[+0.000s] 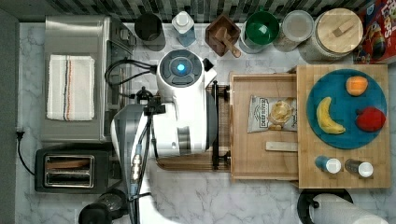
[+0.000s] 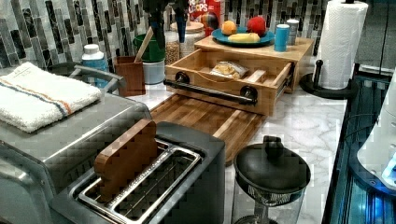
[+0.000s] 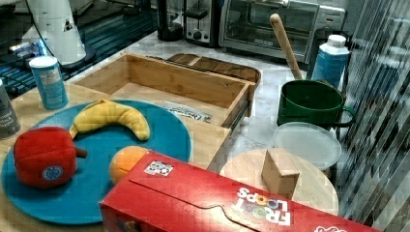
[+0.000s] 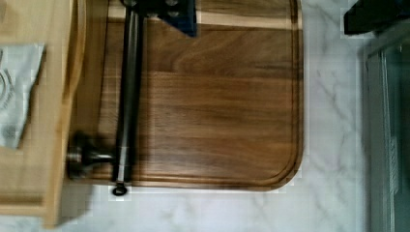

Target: Close the drawer.

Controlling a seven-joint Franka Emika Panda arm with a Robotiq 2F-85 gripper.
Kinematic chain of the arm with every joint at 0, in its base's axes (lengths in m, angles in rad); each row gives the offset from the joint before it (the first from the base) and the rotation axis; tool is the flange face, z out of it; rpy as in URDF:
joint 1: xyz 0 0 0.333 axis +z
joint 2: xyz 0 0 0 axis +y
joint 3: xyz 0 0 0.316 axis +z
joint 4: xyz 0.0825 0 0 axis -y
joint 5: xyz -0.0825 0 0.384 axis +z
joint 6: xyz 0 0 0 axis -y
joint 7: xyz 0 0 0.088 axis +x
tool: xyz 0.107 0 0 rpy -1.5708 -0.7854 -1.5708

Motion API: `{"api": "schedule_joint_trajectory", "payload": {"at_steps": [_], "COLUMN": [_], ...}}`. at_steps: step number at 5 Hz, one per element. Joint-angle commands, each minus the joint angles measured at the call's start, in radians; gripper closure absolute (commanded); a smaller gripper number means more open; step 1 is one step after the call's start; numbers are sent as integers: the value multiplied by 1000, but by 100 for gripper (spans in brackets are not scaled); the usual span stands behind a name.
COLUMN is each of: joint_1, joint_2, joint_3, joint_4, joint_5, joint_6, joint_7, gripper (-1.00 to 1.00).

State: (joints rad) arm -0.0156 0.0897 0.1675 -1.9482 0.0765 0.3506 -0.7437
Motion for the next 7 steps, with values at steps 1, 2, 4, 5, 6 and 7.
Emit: {"api": "schedule_joint_trajectory", "payload": {"at_steps": [1, 2, 4, 5, 6, 7], "joint_1": [-31, 1, 0, -5, 1, -17], "joint_2": [-21, 13, 63, 82, 87, 90], "joint_3": [61, 38, 45, 43, 29, 16], "joint_4": [-190, -211, -274, -294, -334, -332], "joint_5": [-75, -87, -93, -95, -139, -155], "joint_6": [177, 214, 308, 341, 415, 418], "joint_7": [6, 54, 117, 102, 120, 78], "gripper": [100, 100, 100, 100, 100, 100]}}
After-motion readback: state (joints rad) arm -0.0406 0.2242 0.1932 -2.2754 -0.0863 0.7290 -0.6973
